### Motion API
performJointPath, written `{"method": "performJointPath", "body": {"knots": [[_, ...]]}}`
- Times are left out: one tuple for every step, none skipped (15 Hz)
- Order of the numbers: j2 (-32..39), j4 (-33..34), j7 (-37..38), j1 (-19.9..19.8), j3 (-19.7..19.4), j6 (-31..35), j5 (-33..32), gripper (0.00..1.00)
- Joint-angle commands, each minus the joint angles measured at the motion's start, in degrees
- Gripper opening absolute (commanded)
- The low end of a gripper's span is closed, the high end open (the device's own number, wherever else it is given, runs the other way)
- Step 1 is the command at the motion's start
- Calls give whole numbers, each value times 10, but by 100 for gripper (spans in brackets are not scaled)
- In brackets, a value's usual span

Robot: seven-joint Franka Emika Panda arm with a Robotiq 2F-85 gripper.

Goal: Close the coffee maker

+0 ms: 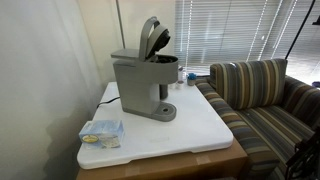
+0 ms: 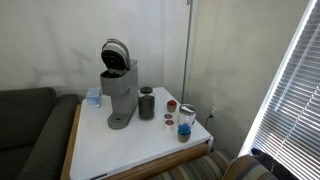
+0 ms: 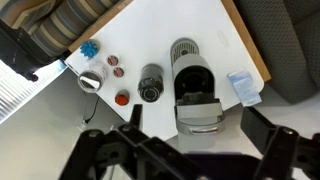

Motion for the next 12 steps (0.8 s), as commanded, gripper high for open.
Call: {"method": "performJointPath", "body": {"knots": [[31,12,4,0,13,99,34,100],[42,15,7,2,17,131,42,100],[56,19,6,3,22,162,53,100],[69,22,2,4,26,191,67,100],[87,30,-1,4,30,216,77,100],[108,42,-19,3,34,223,90,100],[119,49,-32,0,38,223,103,100],[82,16,-3,1,38,215,75,100],[97,24,-9,1,41,218,83,100],[109,32,-11,0,42,220,85,100],[114,37,-11,0,43,220,85,100],[118,42,-6,2,42,221,76,100]]}}
